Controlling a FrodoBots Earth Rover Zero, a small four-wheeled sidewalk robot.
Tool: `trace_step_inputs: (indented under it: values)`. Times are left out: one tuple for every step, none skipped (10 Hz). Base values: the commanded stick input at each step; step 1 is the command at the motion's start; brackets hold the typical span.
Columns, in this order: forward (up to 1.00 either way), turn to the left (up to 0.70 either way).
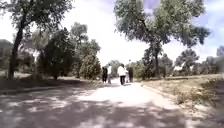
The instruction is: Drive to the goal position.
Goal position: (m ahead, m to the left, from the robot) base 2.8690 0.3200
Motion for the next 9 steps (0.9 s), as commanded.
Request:
trace_step_inputs:
  values:
    - [0.70, -0.01]
    - [0.70, -0.01]
    - [0.70, -0.01]
    - [0.70, -0.01]
    - [0.70, -0.01]
    - [0.70, -0.01]
    - [0.70, -0.01]
    - [0.70, -0.01]
    - [0.70, -0.01]
